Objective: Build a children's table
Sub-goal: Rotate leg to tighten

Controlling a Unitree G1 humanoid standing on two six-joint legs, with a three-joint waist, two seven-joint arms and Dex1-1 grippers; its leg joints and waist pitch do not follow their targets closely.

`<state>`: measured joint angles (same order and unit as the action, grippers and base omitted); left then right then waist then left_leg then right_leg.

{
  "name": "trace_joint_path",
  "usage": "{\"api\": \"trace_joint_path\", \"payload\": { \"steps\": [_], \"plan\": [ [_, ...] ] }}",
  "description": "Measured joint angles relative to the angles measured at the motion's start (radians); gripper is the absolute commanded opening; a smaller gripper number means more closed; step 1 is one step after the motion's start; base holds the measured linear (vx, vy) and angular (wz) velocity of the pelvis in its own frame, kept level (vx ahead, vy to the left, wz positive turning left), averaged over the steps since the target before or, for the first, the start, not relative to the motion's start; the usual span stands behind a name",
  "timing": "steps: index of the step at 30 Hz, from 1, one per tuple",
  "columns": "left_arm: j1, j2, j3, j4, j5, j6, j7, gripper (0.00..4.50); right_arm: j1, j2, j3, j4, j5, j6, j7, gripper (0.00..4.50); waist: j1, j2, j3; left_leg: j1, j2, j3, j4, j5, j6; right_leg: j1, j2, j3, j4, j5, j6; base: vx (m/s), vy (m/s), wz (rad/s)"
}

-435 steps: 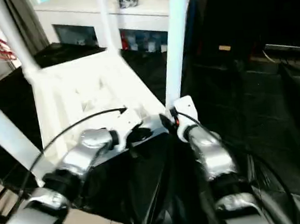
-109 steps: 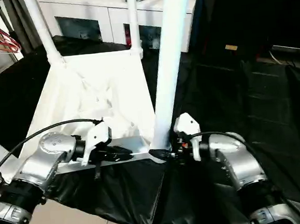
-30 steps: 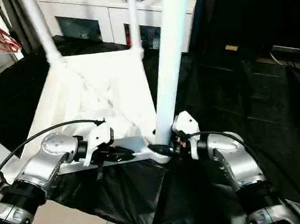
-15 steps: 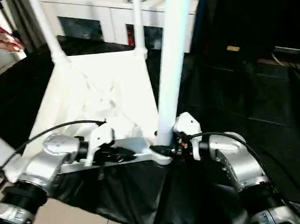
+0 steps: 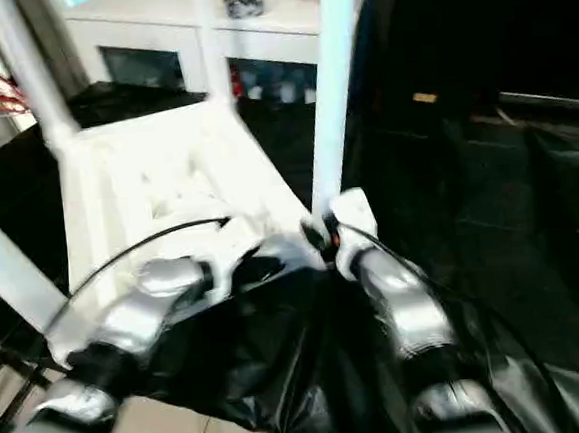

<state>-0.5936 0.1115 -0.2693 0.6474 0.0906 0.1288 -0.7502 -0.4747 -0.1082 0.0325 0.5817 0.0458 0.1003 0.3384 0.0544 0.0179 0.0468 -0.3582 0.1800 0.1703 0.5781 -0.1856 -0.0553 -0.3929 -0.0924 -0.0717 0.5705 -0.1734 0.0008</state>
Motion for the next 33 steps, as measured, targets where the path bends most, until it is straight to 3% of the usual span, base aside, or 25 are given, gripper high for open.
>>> {"api": "trace_joint_path", "payload": {
  "steps": [1,9,14,25,33],
  "plan": [
    [0.0,0.0,0.0,0.0,0.003,0.0,0.0,0.0,-0.001,0.006,-0.005,0.006,0.001,-0.005,-0.002,2.28,-0.001,0.0,0.0,0.0,0.0,0.0,0.0,0.0,0.0,0.001,0.0,0.001,-0.001,0.0,0.0,0.0,0.0,0.0],
    [0.0,0.026,-0.004,0.0,0.002,-0.03,-0.041,0.0,0.003,0.007,-0.023,-0.005,0.033,0.002,0.073,3.06,-0.004,0.0,0.0,0.0,-0.003,0.0,0.0,0.0,0.0,0.0,0.0,0.004,-0.001,0.001,-0.001,0.0,0.0,0.0],
    [0.007,0.065,-0.009,-0.025,-0.019,-0.057,-0.128,0.0,0.021,-0.065,0.001,-0.042,0.057,0.003,0.234,3.09,-0.001,0.0,0.0,-0.004,-0.002,0.002,0.0,0.0,0.0,-0.007,0.0,0.006,0.007,0.012,-0.005,0.0,0.0,0.0],
    [0.022,0.145,-0.021,-0.067,-0.067,-0.097,-0.314,0.0,0.105,-0.3,0.053,-0.175,0.106,-0.006,0.596,3.09,0.039,0.004,0.0,-0.012,0.006,0.008,-0.001,0.003,0.005,-0.012,0.001,0.002,0.008,0.011,-0.008,0.031,-0.011,0.03],
    [0.033,0.185,-0.02,-0.073,-0.077,-0.111,-0.354,0.0,0.132,-0.421,0.048,-0.19,0.108,-0.021,0.694,3.09,0.036,0.004,0.0,-0.011,0.007,0.009,0.003,0.0,0.0,-0.011,0.001,0.003,0.01,0.012,-0.008,0.0,0.0,0.0]
  ]
}}
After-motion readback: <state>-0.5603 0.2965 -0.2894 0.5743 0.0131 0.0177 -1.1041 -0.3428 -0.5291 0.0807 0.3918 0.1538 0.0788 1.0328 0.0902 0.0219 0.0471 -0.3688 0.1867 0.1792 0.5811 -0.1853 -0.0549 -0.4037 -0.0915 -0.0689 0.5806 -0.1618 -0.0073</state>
